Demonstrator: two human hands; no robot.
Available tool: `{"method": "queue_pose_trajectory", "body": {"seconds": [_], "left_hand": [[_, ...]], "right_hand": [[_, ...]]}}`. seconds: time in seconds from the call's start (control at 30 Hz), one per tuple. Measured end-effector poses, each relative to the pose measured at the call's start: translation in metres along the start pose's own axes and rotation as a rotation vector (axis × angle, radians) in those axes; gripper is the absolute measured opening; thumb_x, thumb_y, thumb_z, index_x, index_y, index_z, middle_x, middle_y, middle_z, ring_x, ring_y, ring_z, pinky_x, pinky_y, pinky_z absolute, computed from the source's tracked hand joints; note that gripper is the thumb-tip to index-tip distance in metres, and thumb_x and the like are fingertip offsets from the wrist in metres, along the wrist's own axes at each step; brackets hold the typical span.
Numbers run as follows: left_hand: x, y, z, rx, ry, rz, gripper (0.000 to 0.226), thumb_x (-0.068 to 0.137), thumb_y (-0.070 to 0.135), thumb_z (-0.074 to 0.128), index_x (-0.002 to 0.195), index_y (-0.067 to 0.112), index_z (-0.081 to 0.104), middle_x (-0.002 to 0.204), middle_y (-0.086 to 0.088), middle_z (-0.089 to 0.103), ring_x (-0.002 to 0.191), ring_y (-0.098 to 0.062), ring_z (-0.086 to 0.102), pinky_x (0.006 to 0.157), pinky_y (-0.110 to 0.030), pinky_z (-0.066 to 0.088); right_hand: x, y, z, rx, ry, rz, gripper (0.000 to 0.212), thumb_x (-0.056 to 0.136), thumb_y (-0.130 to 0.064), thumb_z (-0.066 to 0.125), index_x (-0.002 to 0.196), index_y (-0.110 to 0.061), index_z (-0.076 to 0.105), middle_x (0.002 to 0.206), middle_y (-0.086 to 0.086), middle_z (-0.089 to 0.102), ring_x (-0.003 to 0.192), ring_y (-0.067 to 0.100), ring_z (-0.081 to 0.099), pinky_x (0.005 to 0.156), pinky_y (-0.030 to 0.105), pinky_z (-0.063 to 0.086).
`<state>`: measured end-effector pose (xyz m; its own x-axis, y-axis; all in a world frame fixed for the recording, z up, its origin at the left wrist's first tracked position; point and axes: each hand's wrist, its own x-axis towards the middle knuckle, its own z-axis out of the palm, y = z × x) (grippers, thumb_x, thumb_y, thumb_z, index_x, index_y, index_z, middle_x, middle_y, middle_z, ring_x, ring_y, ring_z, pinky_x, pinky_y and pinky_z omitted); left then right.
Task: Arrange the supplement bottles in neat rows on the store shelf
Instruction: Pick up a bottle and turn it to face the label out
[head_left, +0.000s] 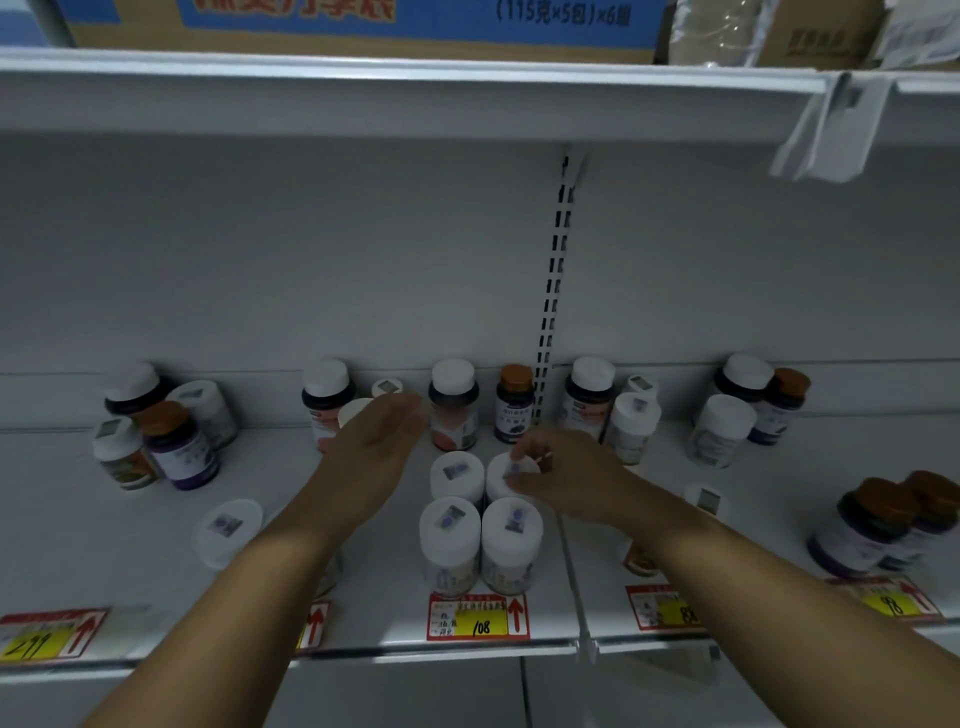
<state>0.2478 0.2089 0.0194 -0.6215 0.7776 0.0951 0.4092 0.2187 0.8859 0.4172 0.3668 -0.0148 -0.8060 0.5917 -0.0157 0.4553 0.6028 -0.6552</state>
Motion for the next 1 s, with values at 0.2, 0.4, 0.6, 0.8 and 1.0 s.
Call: {"method": "queue_pose_trajectory", "body": {"seconds": [0.2,0.4,0.6,0.8,1.0], "left_hand": [[-0.003,0.000,-0.007,-0.011,-0.006,0.020,0.025,0.090,0.040,0.047,0.113,0.033,0.058,0.116,0.015,0.057,0.106,-0.002,0.051,0.093,-0.021,0.034],[-0.005,0.004,-0.026,-0.021,0.040,0.037,0.017,0.089,0.038,0.050,0.104,0.037,0.058,0.101,0.031,0.054,0.085,0.024,0.050,0.068,0.001,0.036],[-0.013,0.003,-0.029,0.021,0.039,0.031,0.028,0.091,0.035,0.046,0.117,0.028,0.057,0.113,0.015,0.056,0.102,-0.004,0.052,0.079,-0.014,0.034],[-0.018,0.012,-0.026,-0.049,0.034,0.082,0.019,0.091,0.025,0.051,0.106,0.028,0.062,0.110,0.018,0.060,0.095,0.015,0.050,0.072,0.001,0.036],[-0.017,0.034,-0.018,-0.160,-0.027,0.167,0.026,0.082,0.025,0.063,0.094,0.047,0.059,0.099,0.032,0.062,0.097,0.010,0.058,0.073,-0.010,0.045]], "right_hand": [[0.005,0.000,-0.004,-0.027,-0.058,0.017,0.028,0.079,-0.048,0.062,0.101,-0.030,0.058,0.106,-0.009,0.059,0.090,0.007,0.055,0.065,0.013,0.038],[0.042,-0.015,-0.030,-0.092,0.236,-0.106,0.017,0.084,-0.015,0.058,0.098,-0.005,0.063,0.096,0.005,0.064,0.089,0.019,0.058,0.070,0.024,0.040],[0.094,-0.008,-0.025,-0.380,0.163,-0.030,0.019,0.088,-0.021,0.049,0.082,-0.003,0.055,0.092,0.017,0.064,0.084,0.032,0.060,0.065,0.033,0.044],[0.100,-0.003,-0.030,-0.304,0.200,0.052,0.028,0.086,-0.026,0.053,0.077,0.000,0.058,0.088,0.023,0.064,0.081,0.035,0.060,0.062,0.033,0.040],[0.061,-0.032,-0.076,0.276,0.362,0.022,0.034,0.082,-0.035,0.064,0.078,-0.002,0.069,0.080,0.021,0.068,0.072,0.023,0.068,0.062,0.029,0.048]]}}
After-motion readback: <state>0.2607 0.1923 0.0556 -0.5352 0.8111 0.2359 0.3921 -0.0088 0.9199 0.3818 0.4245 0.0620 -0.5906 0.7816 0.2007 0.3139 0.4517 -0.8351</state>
